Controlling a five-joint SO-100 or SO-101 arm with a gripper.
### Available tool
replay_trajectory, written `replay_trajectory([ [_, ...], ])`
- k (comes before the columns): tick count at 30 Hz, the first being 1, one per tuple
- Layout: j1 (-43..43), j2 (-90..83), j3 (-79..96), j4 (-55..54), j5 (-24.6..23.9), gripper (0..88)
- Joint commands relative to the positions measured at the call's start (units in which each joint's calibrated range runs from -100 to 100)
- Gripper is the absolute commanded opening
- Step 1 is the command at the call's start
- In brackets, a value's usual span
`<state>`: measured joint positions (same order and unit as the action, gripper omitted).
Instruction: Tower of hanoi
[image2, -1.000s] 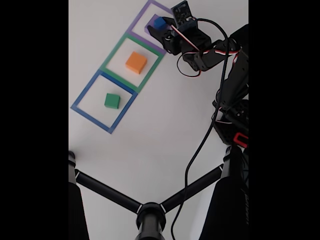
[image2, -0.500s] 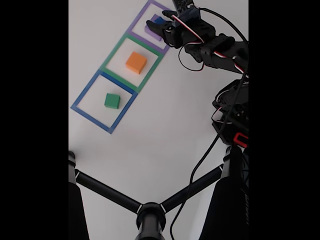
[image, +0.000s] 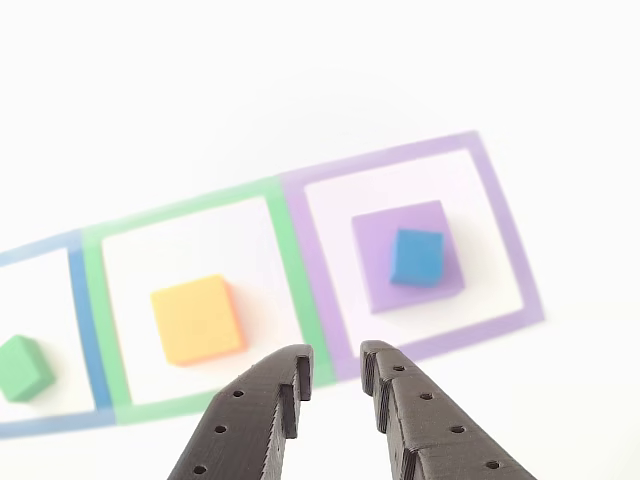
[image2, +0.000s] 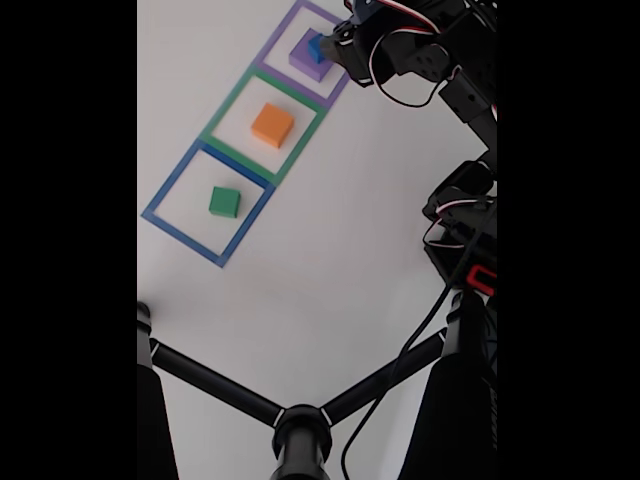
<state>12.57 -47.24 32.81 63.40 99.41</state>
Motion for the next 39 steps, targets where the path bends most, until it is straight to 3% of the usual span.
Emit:
replay_trajectory([
  [1, -4.9, -2.14, -15.54, 16.19, 0.59, 0.1],
  [10, -16.98, -1.65, -31.72, 31.98, 0.59, 0.1],
  [26, -27.81, 0.2, -32.36, 32.14, 0.59, 0.8],
  [32, -29.73, -1.01, -19.17, 21.46, 0.59, 12.3],
  [39, -28.87, -1.9, 2.55, -2.84, 0.59, 24.6],
])
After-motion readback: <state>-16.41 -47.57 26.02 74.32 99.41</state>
